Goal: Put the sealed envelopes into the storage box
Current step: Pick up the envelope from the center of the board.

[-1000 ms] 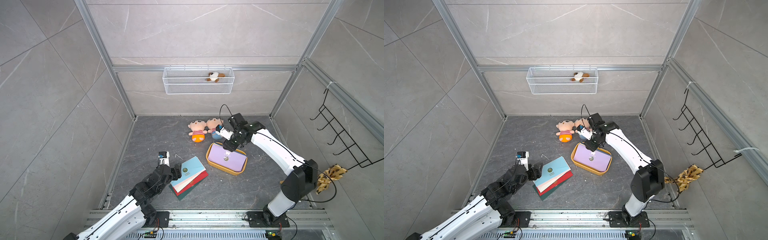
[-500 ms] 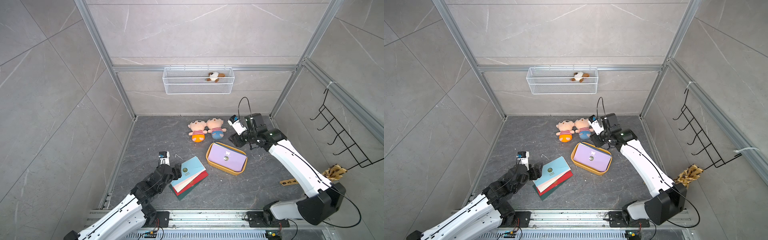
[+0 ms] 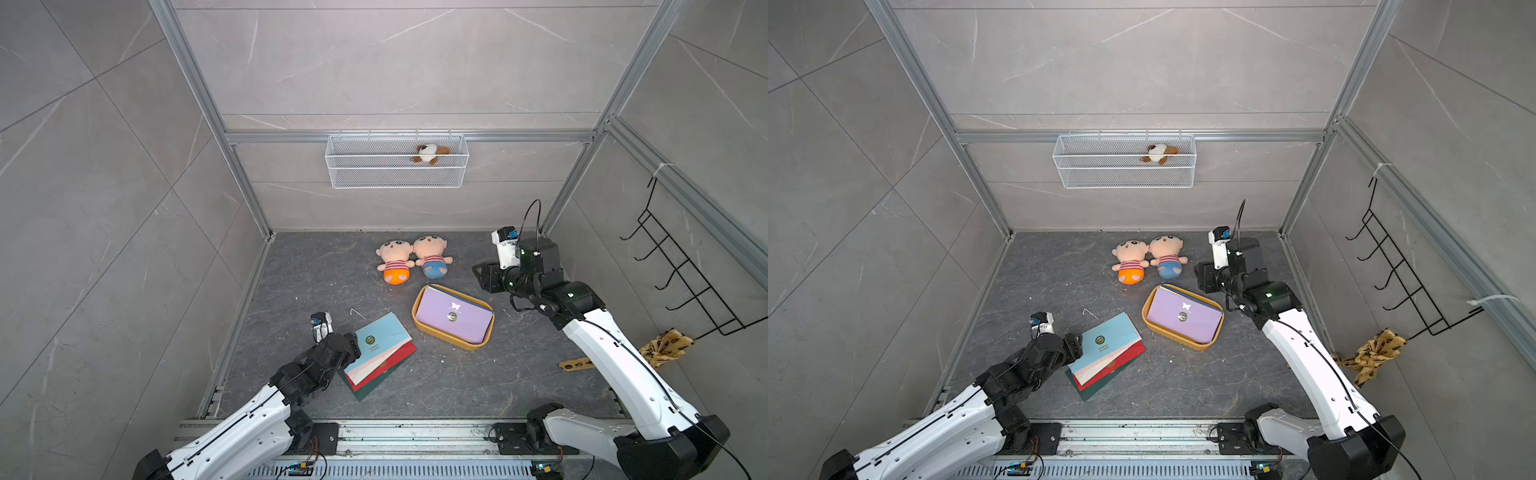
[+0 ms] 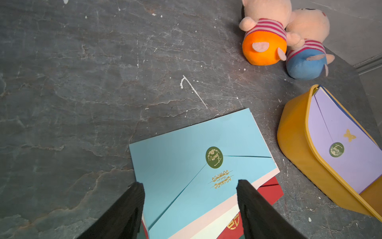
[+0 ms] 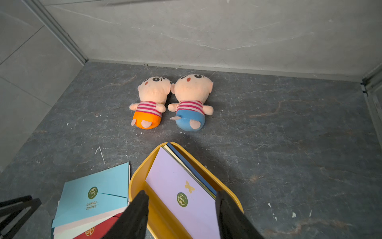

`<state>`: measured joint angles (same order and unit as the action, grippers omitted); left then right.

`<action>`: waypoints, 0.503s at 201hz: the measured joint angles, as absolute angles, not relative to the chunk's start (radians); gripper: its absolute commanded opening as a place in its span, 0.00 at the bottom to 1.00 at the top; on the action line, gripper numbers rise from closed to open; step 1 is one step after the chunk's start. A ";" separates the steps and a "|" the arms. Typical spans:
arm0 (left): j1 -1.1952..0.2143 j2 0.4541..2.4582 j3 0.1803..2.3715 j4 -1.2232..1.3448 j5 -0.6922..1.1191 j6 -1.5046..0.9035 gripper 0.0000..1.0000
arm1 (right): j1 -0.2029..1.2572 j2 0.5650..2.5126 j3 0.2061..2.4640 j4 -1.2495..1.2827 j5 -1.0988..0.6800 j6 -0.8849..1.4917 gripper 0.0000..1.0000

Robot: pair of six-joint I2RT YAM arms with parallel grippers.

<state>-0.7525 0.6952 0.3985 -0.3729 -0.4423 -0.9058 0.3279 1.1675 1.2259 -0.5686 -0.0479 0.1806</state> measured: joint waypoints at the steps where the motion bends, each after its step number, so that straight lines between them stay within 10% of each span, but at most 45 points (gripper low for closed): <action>1: -0.752 0.694 0.398 -0.374 -0.443 -0.908 0.75 | 0.326 1.166 1.224 -0.568 -0.047 0.183 0.53; 101: -0.752 0.643 0.381 -0.416 -0.445 -0.992 0.72 | 0.299 1.227 1.322 -0.580 -0.212 0.310 0.47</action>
<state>-0.7525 0.6434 0.3805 -0.4164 -0.4454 -0.9916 0.2985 1.2270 1.3220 -0.5797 -0.2123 0.3096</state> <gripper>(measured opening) 0.723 0.448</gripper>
